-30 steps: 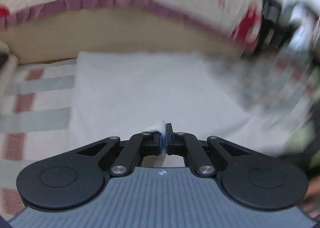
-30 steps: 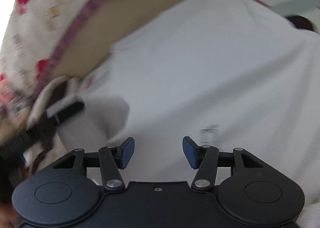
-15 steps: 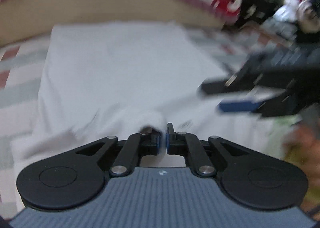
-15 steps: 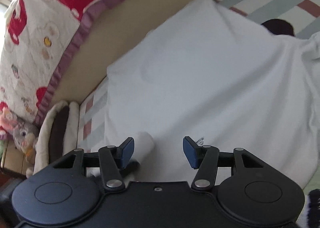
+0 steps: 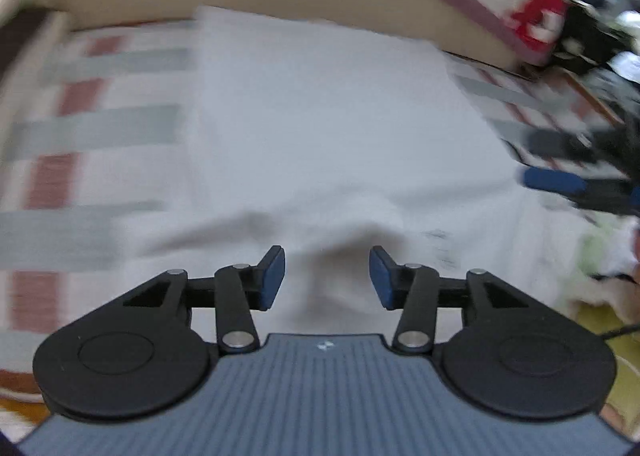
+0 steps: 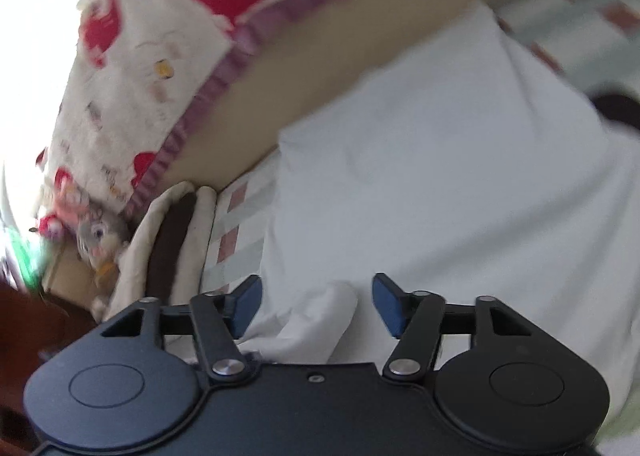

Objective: Fold clothes

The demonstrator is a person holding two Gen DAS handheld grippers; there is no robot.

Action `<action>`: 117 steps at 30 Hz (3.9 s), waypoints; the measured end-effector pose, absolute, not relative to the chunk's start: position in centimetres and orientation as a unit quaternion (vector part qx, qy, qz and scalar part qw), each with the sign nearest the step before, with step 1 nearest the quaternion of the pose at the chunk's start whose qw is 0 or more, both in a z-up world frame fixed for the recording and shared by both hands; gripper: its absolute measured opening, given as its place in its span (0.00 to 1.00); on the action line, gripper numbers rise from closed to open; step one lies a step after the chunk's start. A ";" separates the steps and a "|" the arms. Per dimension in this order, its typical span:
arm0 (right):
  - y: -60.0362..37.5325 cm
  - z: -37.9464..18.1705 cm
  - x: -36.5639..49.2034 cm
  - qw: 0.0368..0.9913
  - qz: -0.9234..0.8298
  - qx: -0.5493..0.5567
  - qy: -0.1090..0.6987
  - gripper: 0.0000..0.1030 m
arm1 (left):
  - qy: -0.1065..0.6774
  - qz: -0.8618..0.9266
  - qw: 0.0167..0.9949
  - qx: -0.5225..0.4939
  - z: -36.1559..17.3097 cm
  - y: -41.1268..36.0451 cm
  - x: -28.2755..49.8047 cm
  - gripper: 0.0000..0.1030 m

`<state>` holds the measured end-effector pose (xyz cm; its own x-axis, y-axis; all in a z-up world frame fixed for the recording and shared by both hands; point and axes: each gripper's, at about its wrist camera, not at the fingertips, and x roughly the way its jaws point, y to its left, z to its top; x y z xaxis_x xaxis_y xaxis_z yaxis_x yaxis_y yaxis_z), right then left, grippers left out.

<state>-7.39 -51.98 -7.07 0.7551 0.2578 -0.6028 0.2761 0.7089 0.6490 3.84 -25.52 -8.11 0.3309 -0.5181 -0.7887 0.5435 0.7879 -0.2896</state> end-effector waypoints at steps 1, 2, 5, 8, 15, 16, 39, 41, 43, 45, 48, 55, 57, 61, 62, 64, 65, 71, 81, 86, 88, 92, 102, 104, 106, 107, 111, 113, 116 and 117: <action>-51.3 -7.1 -6.9 0.861 -0.001 0.364 0.355 0.67 | 0.488 -0.313 0.815 0.000 -8.4 -24.9 4.4 0.44; -50.7 -7.1 -6.5 0.866 0.003 0.346 0.360 0.67 | 0.498 -0.301 0.813 -0.013 -8.8 -24.3 4.9 0.44; -46.8 -8.1 -4.6 0.879 0.021 0.286 0.382 0.67 | 0.525 -0.264 0.807 -0.051 -9.8 -22.5 6.5 0.44; -42.9 -9.4 -3.1 0.887 0.051 0.209 0.410 0.67 | 0.567 -0.233 0.787 -0.073 -11.4 -21.9 7.4 0.44; -39.3 -11.7 -1.6 0.889 0.063 0.036 0.452 0.67 | 0.578 -0.211 0.788 -0.034 -12.8 -22.5 6.8 0.44; -38.7 -12.1 -1.3 0.887 0.065 0.011 0.457 0.67 | 0.578 -0.205 0.789 -0.037 -12.9 -22.3 7.1 0.44; -49.7 -10.6 -4.6 0.833 -0.128 0.318 0.434 0.56 | 0.537 -0.222 0.811 -0.069 -9.4 -21.5 6.4 0.55; -50.0 -10.3 -5.1 0.820 -0.117 0.379 0.412 0.60 | 0.530 -0.232 0.812 -0.077 -9.0 -21.4 6.3 0.55; -49.8 -9.9 -5.2 0.813 -0.122 0.396 0.408 0.60 | 0.524 -0.241 0.813 -0.084 -8.6 -21.4 6.3 0.56; -48.1 -9.6 -4.1 0.817 -0.144 0.332 0.449 0.60 | 0.516 -0.251 0.814 -0.087 -8.3 -21.5 6.2 0.61; -45.4 -9.3 -2.1 0.812 -0.172 0.221 0.512 0.61 | 0.511 -0.245 0.824 -0.031 -9.7 -22.8 6.9 0.63; -40.5 -8.9 -2.8 0.878 -0.181 0.041 0.441 0.61 | 0.491 -0.230 0.837 0.071 -11.4 -25.8 6.8 0.62; -40.6 -9.1 -3.5 0.895 -0.166 0.007 0.414 0.61 | 0.493 -0.236 0.834 0.077 -11.6 -26.5 6.3 0.62; -43.6 -11.2 -3.6 0.883 -0.168 0.003 0.438 0.60 | 0.503 -0.246 0.824 0.086 -12.2 -28.2 5.4 0.62; -44.6 -11.8 -3.5 0.875 -0.170 0.031 0.453 0.60 | 0.505 -0.248 0.822 0.088 -12.4 -28.6 5.2 0.62; -46.6 -13.2 -3.0 0.854 -0.169 0.094 0.483 0.59 | 0.511 -0.253 0.817 0.090 -12.7 -29.3 4.7 0.63; -47.6 -13.9 -2.9 0.844 -0.170 0.122 0.494 0.56 | 0.515 -0.258 0.813 0.083 -12.9 -29.3 4.4 0.63; -48.9 -13.1 -2.8 0.855 -0.183 0.112 0.472 0.10 | 0.510 -0.241 0.819 0.105 -14.0 -29.4 2.8 0.63; -51.3 -8.3 -5.1 0.881 -0.201 0.157 0.399 0.10 | 0.481 -0.277 0.828 0.075 -13.1 -29.7 2.0 0.63; -51.8 -8.8 -5.6 0.871 -0.226 0.176 0.399 0.10 | 0.496 -0.263 0.824 0.078 -13.9 -29.8 2.0 0.64; -51.6 -8.9 -5.5 0.872 -0.231 0.167 0.399 0.10 | 0.501 -0.263 0.822 0.067 -14.0 -29.4 2.1 0.64; -51.1 -9.1 -5.2 0.872 -0.227 0.147 0.408 0.10 | 0.506 -0.259 0.821 0.044 -13.7 -28.6 2.3 0.64; -51.1 -5.7 -7.3 0.893 -0.206 0.115 0.384 0.10 | 0.540 -0.248 0.802 0.057 -13.5 -28.4 2.4 0.68; -51.6 -6.0 -7.5 0.891 -0.193 0.138 0.388 0.10 | 0.546 -0.249 0.798 0.061 -13.4 -28.4 2.4 0.68; -52.0 -5.8 -7.4 0.891 -0.181 0.144 0.391 0.10 | 0.540 -0.251 0.802 0.047 -12.8 -27.8 2.4 0.68; -52.0 -5.3 -7.2 0.893 -0.169 0.145 0.391 0.10 | 0.536 -0.252 0.805 0.037 -12.4 -27.4 2.6 0.68; -52.1 -2.3 -6.7 0.909 -0.106 0.139 0.379 0.10 | 0.522 -0.253 0.815 -0.005 -10.9 -25.1 3.3 0.68; -52.6 -1.1 -6.6 0.911 -0.097 0.127 0.379 0.10 | 0.520 -0.244 0.818 -0.018 -10.5 -24.2 3.7 0.68; -53.6 -1.0 -6.3 0.904 -0.105 0.102 0.401 0.10 | 0.540 -0.212 0.814 -0.016 -10.6 -23.1 4.7 0.68; -53.8 -1.4 -6.4 0.899 -0.114 0.086 0.414 0.10 | 0.550 -0.201 0.810 -0.017 -10.9 -22.7 4.9 0.68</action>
<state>-6.37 -53.83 -1.44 0.6322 -0.1333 -0.7633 0.2755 0.9594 0.0607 4.92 -22.72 -10.88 0.3139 -0.3449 -0.8846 0.3078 0.9184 -0.2488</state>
